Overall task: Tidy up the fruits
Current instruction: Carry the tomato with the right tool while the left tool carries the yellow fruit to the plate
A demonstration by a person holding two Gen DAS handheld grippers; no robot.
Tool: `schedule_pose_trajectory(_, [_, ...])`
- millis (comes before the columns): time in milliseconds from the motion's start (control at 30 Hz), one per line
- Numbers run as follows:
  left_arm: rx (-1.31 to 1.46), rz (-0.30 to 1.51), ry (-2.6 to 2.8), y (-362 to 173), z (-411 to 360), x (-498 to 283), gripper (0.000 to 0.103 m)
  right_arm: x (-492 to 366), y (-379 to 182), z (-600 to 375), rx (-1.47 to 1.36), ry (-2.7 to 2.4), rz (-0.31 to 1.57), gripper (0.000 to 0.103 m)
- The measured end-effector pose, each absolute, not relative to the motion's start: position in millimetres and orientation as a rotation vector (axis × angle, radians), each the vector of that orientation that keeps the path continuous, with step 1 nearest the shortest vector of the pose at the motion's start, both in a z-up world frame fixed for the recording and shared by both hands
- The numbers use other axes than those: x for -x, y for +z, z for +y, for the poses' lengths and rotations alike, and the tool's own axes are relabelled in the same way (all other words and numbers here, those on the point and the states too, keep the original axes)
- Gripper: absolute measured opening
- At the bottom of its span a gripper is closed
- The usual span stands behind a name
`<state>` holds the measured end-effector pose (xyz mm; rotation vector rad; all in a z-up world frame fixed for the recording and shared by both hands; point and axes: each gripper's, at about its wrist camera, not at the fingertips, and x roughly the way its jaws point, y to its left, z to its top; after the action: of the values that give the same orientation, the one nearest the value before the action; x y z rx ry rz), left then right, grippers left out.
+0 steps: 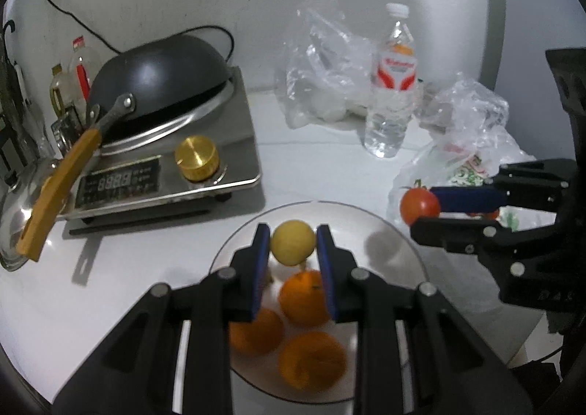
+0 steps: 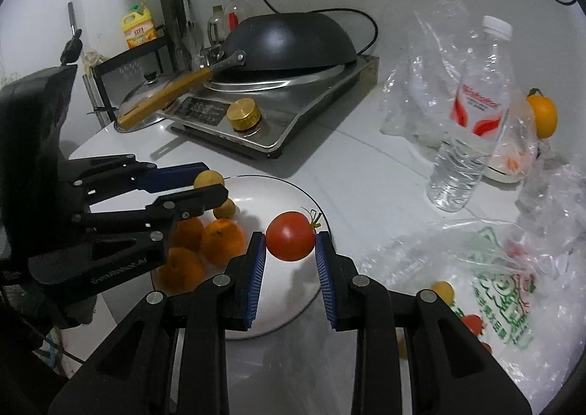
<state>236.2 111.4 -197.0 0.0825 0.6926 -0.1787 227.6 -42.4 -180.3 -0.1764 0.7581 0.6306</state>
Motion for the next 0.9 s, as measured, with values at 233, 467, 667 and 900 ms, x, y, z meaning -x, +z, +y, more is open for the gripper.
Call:
schedule_pose_trajectory(233, [-0.116, 0.730, -0.211, -215.0, 120.2, -261.1, 0.027, -249.2, -195.0, -22.7, 0.178, 0.637, 0.795, 0.030])
schedule_pose_trajectory(467, [-0.106, 0.769, -0.231, -230.8, 122.4, -275.1, 0.027, -266.6, -212.9, -11.0, 0.168, 0.634, 0.837, 0.030])
schedule_pose_trajectory(667, [-0.091, 0.785, -0.228, -240.0, 122.3, -279.0, 0.027, -276.8, -219.7, -7.1, 0.156, 0.630, 0.858, 0.030])
schedule_pose_trajectory(900, [-0.065, 0.783, -0.214, -240.3, 126.3, -277.5, 0.028, -282.3, -227.8, -2.9, 0.142, 0.630, 0.880, 0.030])
